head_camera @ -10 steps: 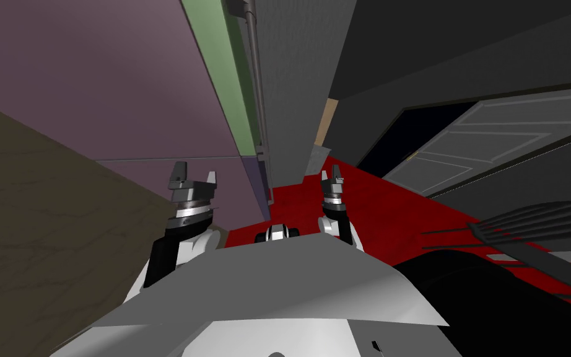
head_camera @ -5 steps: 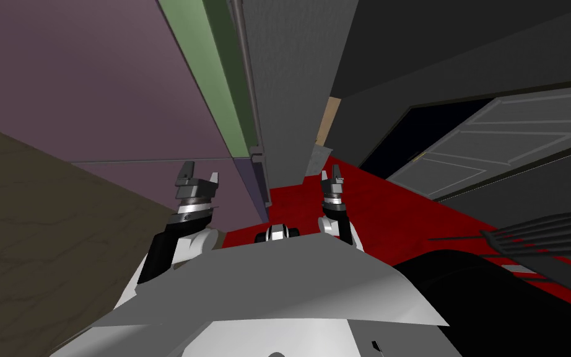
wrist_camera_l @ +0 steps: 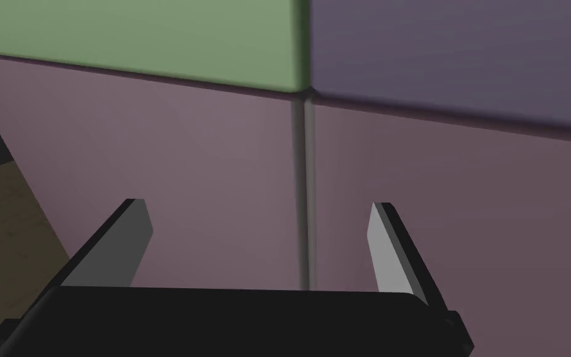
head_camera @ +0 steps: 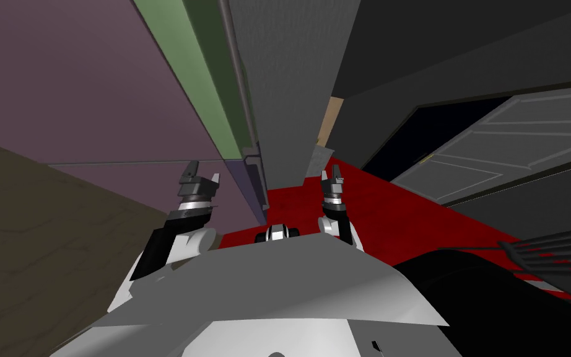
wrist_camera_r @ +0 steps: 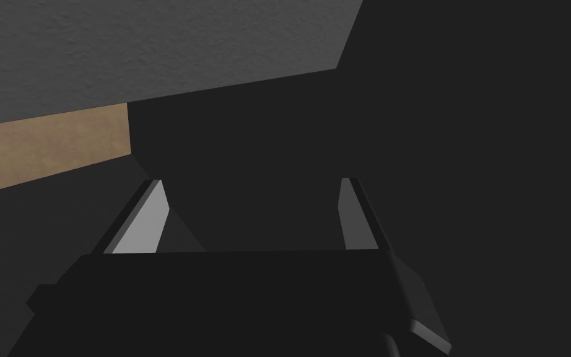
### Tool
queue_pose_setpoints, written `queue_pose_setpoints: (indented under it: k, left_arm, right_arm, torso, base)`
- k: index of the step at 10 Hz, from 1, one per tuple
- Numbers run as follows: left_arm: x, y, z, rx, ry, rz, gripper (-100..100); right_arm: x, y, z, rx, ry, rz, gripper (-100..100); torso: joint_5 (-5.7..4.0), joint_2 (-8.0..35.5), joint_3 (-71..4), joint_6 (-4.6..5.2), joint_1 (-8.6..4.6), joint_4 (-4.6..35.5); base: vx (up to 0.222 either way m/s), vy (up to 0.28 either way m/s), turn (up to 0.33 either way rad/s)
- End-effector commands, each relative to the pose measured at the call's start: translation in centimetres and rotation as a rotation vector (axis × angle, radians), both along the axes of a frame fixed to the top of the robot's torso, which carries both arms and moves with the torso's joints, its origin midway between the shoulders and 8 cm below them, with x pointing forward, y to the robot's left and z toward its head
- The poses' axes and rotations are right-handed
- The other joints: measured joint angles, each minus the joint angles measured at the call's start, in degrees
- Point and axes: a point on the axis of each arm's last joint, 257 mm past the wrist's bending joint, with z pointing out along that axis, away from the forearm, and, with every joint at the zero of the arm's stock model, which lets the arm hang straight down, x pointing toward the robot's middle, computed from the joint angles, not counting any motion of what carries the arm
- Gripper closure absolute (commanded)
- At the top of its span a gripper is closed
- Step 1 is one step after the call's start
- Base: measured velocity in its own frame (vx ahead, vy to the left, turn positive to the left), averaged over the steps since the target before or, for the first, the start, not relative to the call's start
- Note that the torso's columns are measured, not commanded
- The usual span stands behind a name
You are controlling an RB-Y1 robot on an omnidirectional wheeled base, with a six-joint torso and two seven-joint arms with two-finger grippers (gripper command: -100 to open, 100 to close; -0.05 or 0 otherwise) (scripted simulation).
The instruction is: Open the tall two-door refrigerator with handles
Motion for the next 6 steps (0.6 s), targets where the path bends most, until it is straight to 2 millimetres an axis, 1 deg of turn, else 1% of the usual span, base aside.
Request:
queue_pose_setpoints:
  k: [1, 6]
  left_arm:
    - [0.6, 0.3, -0.6, -0.011, 0.044, 0.009, -100]
    - [1.7, 1.1, -2.1, -0.039, 0.127, 0.027, -100]
  right_arm:
    - [0.0, 0.0, 0.0, 0.000, 0.000, 0.000, 0]
    - [0.0, 0.0, 0.0, 0.000, 0.000, 0.000, 0]
  torso:
    - [0.01, 0.06, 0.04, 0.00, 0.02, 0.02]
    - [0.01, -0.15, -0.08, 0.11, -0.05, -0.09]
  base:
    - [0.052, -0.083, 0.044]
    - [0.050, -0.074, 0.039]
